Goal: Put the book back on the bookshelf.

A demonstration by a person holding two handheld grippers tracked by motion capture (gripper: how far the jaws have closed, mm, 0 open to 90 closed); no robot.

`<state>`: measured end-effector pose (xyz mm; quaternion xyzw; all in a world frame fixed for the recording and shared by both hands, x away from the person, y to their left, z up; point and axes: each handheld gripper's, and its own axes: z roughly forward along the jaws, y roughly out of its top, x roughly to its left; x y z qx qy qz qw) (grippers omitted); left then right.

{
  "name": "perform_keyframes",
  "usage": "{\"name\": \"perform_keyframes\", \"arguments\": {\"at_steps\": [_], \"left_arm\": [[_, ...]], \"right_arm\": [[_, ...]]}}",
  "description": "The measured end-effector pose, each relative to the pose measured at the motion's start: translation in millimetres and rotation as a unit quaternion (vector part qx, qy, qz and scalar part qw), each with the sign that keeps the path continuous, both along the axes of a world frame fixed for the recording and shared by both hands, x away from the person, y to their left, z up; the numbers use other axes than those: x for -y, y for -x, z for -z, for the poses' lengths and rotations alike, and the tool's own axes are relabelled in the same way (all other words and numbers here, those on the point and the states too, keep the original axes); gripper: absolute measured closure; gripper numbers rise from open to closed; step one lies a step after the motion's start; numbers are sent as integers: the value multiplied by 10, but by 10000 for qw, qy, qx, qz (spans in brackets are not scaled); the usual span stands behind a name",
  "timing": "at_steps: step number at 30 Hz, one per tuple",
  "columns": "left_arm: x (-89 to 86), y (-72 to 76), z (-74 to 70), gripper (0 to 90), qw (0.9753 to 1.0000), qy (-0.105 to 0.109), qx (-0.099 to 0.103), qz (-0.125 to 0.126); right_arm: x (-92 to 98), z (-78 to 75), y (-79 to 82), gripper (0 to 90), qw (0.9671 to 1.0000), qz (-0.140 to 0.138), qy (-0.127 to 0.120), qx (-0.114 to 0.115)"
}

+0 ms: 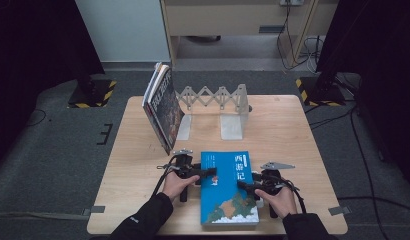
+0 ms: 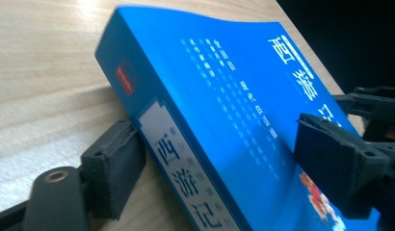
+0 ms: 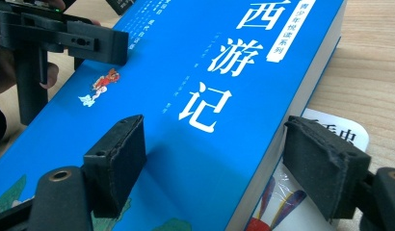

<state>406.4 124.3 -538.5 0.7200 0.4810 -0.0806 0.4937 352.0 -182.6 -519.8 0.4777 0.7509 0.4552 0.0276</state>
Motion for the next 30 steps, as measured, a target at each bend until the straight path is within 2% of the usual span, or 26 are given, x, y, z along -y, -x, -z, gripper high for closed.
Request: {"name": "perform_keyframes", "arguments": {"at_steps": [3,5,11,20,30], "left_arm": [[2,3,-12,204,10000,7,-10,24],[-2,3,-20,233,9999,88,-111,51],[3,5,-71,251,9999,-8,-23,135],[-1,-29,-87,279,9995,127,-49,289],[25,-29,-149,297,9992,167,29,372]], "right_arm": [[3,1,-6,227,10000,-12,-17,-41],[4,0,-8,226,10000,-15,-29,-72],[15,0,-11,223,9999,-60,-56,-100],[31,-5,-18,220,9998,-119,-94,-146],[56,-8,-41,217,9994,-232,-158,-200]]}}
